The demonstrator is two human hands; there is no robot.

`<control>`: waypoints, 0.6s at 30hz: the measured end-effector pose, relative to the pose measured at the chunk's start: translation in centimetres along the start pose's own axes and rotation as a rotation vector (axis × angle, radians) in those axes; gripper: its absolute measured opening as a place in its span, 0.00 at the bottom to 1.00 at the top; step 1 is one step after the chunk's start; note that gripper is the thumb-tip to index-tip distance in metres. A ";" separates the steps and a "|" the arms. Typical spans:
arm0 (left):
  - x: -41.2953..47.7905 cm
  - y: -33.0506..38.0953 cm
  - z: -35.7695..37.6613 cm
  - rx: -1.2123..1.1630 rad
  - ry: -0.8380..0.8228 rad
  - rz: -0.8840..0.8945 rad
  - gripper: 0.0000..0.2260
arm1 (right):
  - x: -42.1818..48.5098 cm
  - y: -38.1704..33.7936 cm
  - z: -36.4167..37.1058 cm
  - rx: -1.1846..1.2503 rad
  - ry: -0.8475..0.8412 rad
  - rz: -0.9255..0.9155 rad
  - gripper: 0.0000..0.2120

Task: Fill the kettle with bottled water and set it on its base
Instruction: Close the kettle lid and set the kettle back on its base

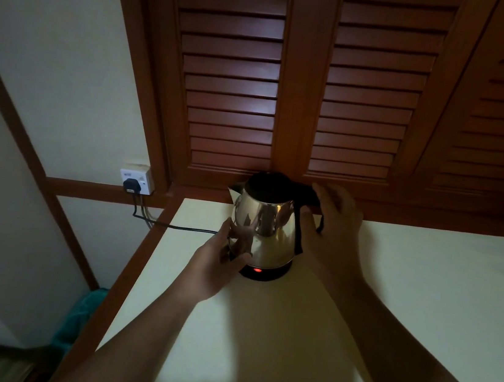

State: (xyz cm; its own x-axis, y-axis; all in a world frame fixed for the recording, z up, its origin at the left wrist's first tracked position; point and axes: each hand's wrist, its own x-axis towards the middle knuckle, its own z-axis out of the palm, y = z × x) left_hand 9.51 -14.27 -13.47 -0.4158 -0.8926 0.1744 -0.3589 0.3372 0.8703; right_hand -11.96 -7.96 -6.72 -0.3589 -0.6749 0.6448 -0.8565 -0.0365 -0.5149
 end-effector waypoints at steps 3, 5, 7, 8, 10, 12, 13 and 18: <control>-0.1 0.0 0.0 0.004 -0.009 0.016 0.22 | 0.0 0.3 0.1 -0.054 -0.014 -0.006 0.27; -0.2 0.0 -0.1 0.009 -0.019 0.022 0.23 | -1.0 0.5 0.2 -0.059 -0.004 -0.002 0.27; -0.4 -0.1 -0.1 0.027 -0.032 0.027 0.23 | -3.2 0.3 0.5 0.009 0.014 0.029 0.26; -0.6 -0.1 -0.2 0.041 -0.039 0.026 0.24 | -4.5 0.2 0.7 0.073 0.019 0.064 0.26; -1.1 -0.1 -0.3 0.059 -0.044 0.031 0.25 | -7.0 0.0 1.2 0.198 0.020 0.139 0.24; -1.5 -0.3 -0.4 0.104 -0.046 0.033 0.28 | -9.0 0.3 2.0 0.253 -0.030 0.194 0.21; -1.6 -0.5 -0.5 0.132 -0.045 0.031 0.28 | -9.7 0.5 2.4 0.269 -0.077 0.223 0.20; -2.2 -1.3 -0.5 0.149 -0.029 0.012 0.27 | -10.6 0.4 2.5 0.306 -0.270 0.232 0.21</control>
State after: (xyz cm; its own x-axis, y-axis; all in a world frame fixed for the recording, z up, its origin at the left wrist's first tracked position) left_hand 11.30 -12.94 -14.75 -0.4439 -0.8800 0.1688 -0.4733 0.3903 0.7897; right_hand -7.57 -2.70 -15.19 -0.3841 -0.8569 0.3439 -0.6018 -0.0501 -0.7971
